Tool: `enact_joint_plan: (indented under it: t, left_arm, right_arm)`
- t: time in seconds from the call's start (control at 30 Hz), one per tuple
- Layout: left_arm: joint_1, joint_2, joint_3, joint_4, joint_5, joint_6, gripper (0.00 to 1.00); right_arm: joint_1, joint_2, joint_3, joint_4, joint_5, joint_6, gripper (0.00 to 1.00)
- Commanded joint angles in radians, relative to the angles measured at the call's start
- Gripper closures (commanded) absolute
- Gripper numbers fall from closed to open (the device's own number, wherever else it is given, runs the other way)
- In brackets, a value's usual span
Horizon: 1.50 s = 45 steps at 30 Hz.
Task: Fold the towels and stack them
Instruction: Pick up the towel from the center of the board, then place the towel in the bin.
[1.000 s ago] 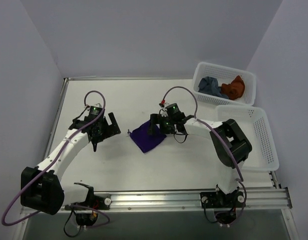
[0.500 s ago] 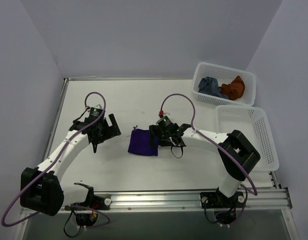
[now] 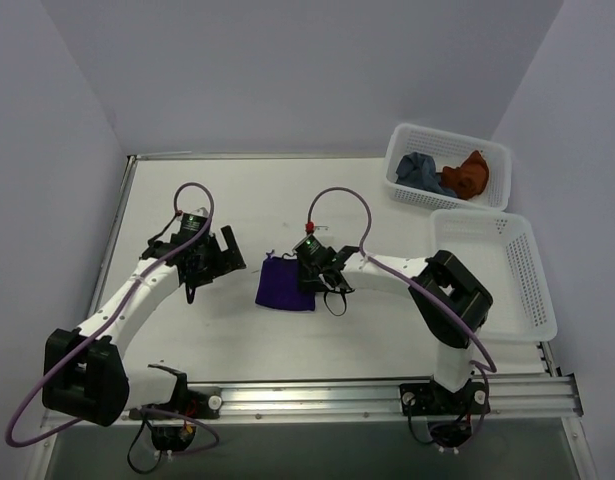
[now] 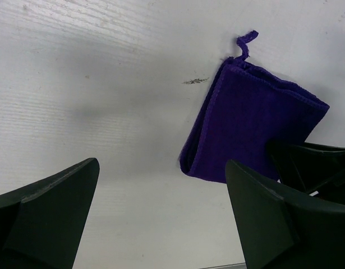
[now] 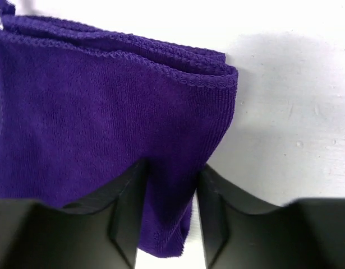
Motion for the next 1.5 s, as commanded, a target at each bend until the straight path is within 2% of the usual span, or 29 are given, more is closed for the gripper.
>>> enact_joint_plan:
  t: [0.0, 0.03, 0.07, 0.1, 0.13, 0.3, 0.47, 0.63, 1.03, 1.23, 1.47]
  left_arm:
    - [-0.006, -0.004, 0.005, 0.024, 0.017, 0.010, 0.06]
    - [-0.006, -0.002, 0.004, 0.025, 0.017, 0.010, 0.06]
    - [-0.006, -0.004, 0.001, 0.028, 0.017, 0.010, 0.06]
    - [-0.006, -0.004, 0.002, 0.031, 0.015, 0.008, 0.06]
    - [-0.006, -0.005, 0.002, 0.033, 0.017, 0.008, 0.06]
    - [-0.006, 0.007, 0.019, 0.030, 0.006, 0.010, 0.06]
    - [-0.006, 0.035, 0.044, 0.027, -0.006, 0.008, 0.06]
    - [-0.006, 0.079, 0.073, 0.031, 0.017, 0.004, 0.06]
    - [-0.006, 0.136, 0.114, 0.001, 0.022, 0.016, 0.06]
    - [-0.006, 0.154, 0.131, -0.008, 0.017, 0.022, 0.06]
    - [-0.006, 0.171, 0.154, -0.005, 0.009, 0.025, 0.06]
  right_arm:
    - [0.018, 0.046, 0.027, -0.083, 0.065, 0.023, 0.66]
    - [0.023, 0.048, 0.032, -0.094, 0.081, 0.025, 0.76]
    - [0.026, 0.045, 0.039, -0.103, 0.097, 0.019, 0.81]
    - [0.026, 0.043, 0.042, -0.125, 0.138, 0.016, 0.97]
    - [0.026, 0.040, 0.047, -0.132, 0.155, 0.005, 1.00]
    - [-0.006, -0.025, 0.082, -0.186, 0.260, -0.217, 1.00]
    - [-0.117, -0.132, 0.088, -0.209, 0.111, -0.502, 1.00]
    - [-0.183, -0.155, 0.162, -0.385, 0.184, -0.668, 1.00]
    - [-0.374, -0.262, 0.305, -0.560, 0.348, -0.819, 1.00]
    - [-0.468, -0.360, 0.272, -0.599, 0.353, -0.893, 1.00]
    - [-0.667, -0.389, 0.225, -0.557, 0.332, -0.952, 1.00]
